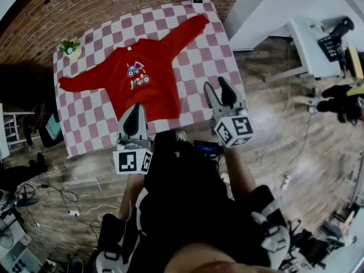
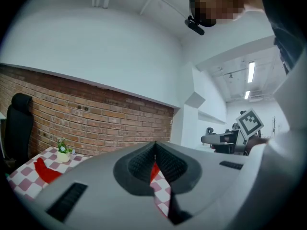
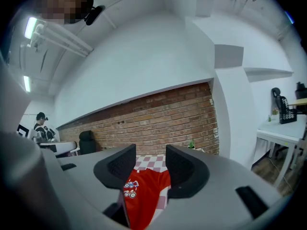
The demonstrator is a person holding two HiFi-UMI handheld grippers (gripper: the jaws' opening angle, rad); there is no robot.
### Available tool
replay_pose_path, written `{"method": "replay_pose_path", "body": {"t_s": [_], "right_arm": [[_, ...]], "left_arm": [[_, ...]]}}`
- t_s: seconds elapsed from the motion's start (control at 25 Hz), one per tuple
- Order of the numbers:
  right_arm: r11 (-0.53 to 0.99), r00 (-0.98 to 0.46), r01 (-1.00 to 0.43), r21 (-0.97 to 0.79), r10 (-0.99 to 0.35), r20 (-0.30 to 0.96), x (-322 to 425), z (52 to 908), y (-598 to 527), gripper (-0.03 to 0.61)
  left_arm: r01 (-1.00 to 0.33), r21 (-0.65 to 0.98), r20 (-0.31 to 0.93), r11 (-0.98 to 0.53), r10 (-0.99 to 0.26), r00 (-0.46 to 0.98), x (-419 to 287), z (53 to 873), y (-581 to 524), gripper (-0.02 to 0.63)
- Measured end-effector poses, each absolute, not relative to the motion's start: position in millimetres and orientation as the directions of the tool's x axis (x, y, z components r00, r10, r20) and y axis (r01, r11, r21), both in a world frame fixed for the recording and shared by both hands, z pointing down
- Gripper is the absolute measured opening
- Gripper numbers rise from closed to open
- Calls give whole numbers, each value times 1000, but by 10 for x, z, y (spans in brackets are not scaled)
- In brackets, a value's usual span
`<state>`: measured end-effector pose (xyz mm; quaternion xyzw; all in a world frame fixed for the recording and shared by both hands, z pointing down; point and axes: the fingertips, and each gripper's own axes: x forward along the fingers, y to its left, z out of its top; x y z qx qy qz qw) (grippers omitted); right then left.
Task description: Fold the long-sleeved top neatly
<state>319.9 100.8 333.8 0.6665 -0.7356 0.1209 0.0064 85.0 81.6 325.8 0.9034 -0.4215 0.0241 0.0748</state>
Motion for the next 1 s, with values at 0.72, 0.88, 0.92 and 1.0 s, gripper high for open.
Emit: {"method": "replay_pose_path", "body": {"t_s": [0.72,0.88,0.92,1.0], "right_arm": [[-72,-5,-972,-223,-945,328,4285,4393,-1365,192],[-123,19,-962,-242,-920,391,4611,4798,-1763,192],[-134,23,-960,-247,-914,406,4690,4908,-1857,192],[-156,31,-955,-252,-899,438,4838,5143,-2035,192]], "left_arm": [[-675,155,136,-722,-661,738,1940,3800,-1200,8],[-664,198,155,-721,-646,748,2152,3985,-1498,6],[-659,202,159,-724,-640,752,2200,4045,-1563,6],[-649,203,159,-734,-629,761,2298,4153,-1680,6]]}}
